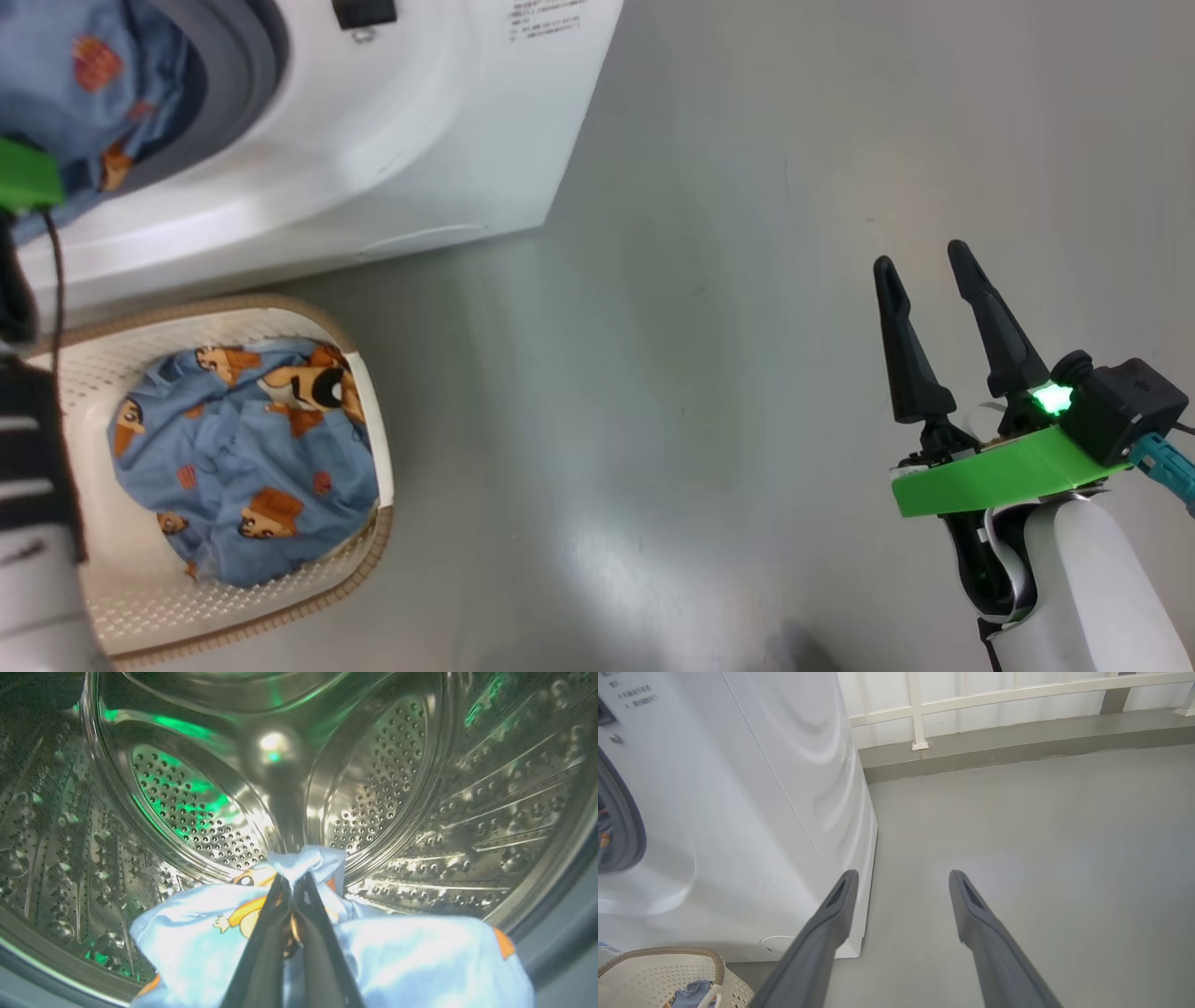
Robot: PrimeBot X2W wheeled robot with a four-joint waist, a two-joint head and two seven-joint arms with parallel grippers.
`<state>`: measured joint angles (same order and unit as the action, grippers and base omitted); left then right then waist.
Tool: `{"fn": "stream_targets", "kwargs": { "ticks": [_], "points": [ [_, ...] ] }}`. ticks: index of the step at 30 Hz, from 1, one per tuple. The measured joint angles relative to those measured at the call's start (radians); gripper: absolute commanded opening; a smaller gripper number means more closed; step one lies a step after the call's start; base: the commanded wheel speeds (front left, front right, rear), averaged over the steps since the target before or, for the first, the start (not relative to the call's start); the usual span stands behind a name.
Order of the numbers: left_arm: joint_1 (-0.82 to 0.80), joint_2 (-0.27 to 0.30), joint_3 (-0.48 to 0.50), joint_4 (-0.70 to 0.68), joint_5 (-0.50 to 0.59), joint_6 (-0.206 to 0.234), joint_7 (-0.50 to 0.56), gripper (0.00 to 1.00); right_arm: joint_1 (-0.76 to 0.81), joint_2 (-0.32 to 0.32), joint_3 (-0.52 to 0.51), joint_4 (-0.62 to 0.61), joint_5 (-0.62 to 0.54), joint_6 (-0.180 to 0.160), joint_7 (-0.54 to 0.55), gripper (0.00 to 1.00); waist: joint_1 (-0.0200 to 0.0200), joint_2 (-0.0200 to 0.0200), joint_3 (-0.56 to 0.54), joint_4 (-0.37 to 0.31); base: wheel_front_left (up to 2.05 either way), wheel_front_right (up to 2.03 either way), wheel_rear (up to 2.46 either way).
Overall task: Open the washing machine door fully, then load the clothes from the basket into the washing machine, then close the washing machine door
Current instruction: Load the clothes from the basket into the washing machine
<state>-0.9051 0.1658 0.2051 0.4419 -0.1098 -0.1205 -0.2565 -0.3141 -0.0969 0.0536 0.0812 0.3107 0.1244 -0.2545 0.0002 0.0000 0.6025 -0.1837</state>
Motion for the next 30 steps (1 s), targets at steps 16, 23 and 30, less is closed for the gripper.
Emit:
{"fn": "stream_targets", "kwargs": {
  "ticks": [16,23,30],
  "points": [
    [-0.329,0.119,-0.102,0.254,-0.110,-0.007,0.315,0.00,-0.040,0.029,0.017,0.005,0.039,0.000,0.000,1.00,-0.0001,0.0000,0.123,-0.011,0.00,0.00,0.00],
    [-0.402,0.179,-0.138,0.242,-0.160,-0.007,0.442,0.00,-0.059,0.035,0.038,0.014,0.053,0.000,0.000,1.00,-0.0001,0.0000,0.169,-0.016,0.00,0.00,0.00],
    [-0.438,0.207,-0.161,0.191,-0.153,-0.007,0.394,0.00,-0.098,0.040,0.054,0.013,0.062,0.000,0.000,1.00,-0.0001,0.0000,0.207,-0.033,0.00,0.00,0.00]
  ]
}}
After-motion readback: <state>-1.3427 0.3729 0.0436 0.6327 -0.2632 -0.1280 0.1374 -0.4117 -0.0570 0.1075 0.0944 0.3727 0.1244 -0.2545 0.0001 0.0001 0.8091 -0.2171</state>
